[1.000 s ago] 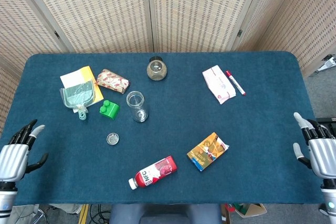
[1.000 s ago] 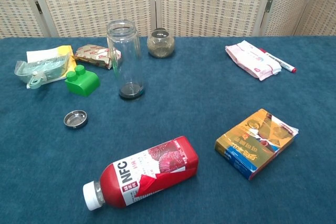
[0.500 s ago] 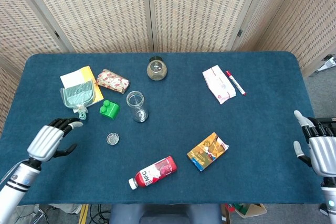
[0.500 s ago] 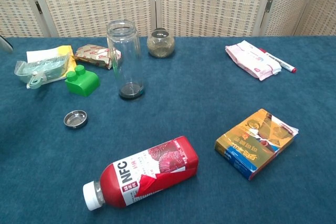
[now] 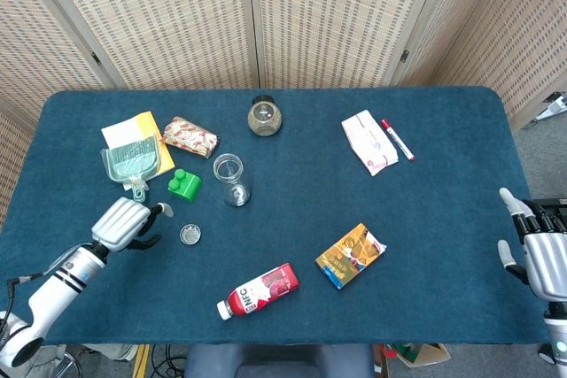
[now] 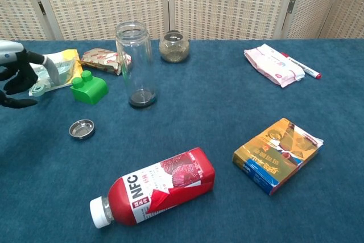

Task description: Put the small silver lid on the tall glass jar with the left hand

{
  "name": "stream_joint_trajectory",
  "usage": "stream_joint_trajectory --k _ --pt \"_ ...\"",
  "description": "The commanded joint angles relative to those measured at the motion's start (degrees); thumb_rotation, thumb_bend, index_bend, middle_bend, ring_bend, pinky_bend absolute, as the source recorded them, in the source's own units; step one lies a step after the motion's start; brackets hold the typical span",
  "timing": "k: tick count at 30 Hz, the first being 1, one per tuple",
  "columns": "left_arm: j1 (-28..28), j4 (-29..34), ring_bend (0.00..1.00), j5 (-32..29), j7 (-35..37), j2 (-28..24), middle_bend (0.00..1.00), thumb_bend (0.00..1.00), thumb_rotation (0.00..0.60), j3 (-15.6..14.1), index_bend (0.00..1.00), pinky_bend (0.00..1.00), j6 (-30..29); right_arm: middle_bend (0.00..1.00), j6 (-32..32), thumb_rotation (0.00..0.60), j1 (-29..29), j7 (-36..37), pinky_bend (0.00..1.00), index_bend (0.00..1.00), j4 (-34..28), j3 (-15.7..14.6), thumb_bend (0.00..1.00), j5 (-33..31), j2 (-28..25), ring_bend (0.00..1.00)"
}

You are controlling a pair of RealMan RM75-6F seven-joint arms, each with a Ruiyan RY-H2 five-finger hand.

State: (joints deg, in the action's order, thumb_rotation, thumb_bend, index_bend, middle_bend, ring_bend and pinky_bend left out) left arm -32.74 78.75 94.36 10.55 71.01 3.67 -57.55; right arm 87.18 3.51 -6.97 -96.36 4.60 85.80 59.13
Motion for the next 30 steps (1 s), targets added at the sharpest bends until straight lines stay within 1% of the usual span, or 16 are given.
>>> stream_joint_trajectory --k 1,3,7,14,20,30 --pt "-1.39 -1.56 0.87 0.17 0.33 1.36 0.95 0.33 0.6 -0.43 0.4 1.0 1.04 0.2 -0.01 0.6 -0.07 -0.03 0.29 0.05 0.01 -0.04 0.43 -0.06 0.0 0.14" --pt "-2.1 -2.81 0.91 0.51 0.11 2.36 0.99 0.33 0.6 -0.78 0.42 1.0 1.24 0.2 0.08 0.6 -0.17 0.02 0.29 0.05 0.05 -0.09 0.43 -0.04 0.02 0.14" --pt "-3.28 -4.85 0.95 1.23 0.01 4.27 1.0 0.33 0.6 -1.59 0.45 1.0 1.52 0.2 0.14 0.6 -0.3 0.16 0.29 0.05 0.18 -0.14 0.43 -0.07 0.03 0.14" --pt "-5.16 -7.67 0.96 1.91 -0.38 7.58 1.0 0.33 0.6 -2.88 0.46 1.0 2.2 0.2 0.2 0.6 -0.6 0.62 0.29 0.05 0.61 -0.25 0.43 -0.29 -0.03 0.14" --pt "-6.58 -9.71 0.96 0.56 -0.49 10.15 1.0 0.33 0.6 -2.69 0.47 1.0 3.24 0.2 0.25 0.6 -0.91 1.21 0.29 0.05 1.11 -0.36 0.43 -0.55 0.01 0.14" --pt "-8.23 -11.99 0.96 -2.02 -2.26 12.72 1.0 0.33 0.6 -2.93 0.48 1.0 5.97 0.2 0.68 0.6 -1.59 2.3 0.29 0.05 1.75 -0.46 0.43 -0.84 -0.24 0.14"
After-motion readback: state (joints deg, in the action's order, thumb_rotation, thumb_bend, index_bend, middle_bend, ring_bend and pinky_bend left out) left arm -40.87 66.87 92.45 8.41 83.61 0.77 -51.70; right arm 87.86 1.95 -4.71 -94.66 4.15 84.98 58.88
